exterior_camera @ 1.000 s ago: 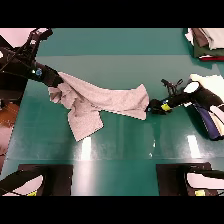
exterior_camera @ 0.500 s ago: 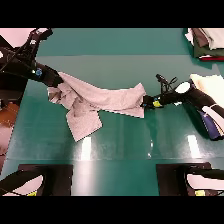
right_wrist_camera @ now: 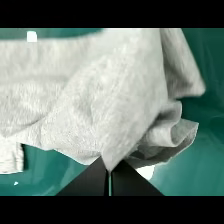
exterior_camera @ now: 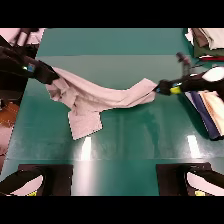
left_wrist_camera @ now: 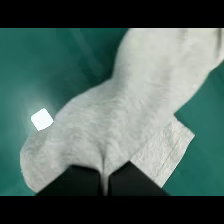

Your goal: Fold the shirts.

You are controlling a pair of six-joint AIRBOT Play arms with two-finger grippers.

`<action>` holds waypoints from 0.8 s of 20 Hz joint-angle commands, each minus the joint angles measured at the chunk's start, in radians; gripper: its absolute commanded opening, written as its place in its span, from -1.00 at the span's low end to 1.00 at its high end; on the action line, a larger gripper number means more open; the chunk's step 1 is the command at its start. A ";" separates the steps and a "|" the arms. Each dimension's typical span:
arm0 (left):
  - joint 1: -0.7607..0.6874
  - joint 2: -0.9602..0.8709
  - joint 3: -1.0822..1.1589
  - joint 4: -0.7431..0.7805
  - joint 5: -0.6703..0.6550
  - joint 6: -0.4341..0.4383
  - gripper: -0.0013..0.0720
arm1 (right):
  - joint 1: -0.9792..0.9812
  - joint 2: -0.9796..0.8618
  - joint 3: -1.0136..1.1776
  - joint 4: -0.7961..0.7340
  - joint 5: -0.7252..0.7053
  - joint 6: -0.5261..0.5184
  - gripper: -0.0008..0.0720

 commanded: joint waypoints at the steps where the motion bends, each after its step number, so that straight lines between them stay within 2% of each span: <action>1: 0.001 0.050 0.144 0.000 -0.018 -0.025 -0.91 | -0.099 0.177 0.106 -0.002 0.108 -0.001 -0.94; 6: 0.001 0.119 0.442 -0.018 -0.074 -0.080 -0.91 | -0.196 0.374 0.309 -0.004 0.163 0.031 -0.94; 9: 0.001 0.176 0.558 -0.116 -0.080 -0.080 -0.91 | -0.255 0.464 0.400 -0.004 0.199 0.045 -0.94; 12: 0.001 0.248 0.571 -0.207 -0.061 -0.080 -0.91 | -0.338 0.524 0.455 -0.005 0.256 0.071 -0.94; 16: 0.001 0.255 0.573 -0.217 -0.078 -0.088 -0.91 | -0.457 0.538 0.465 -0.004 0.364 0.096 -0.94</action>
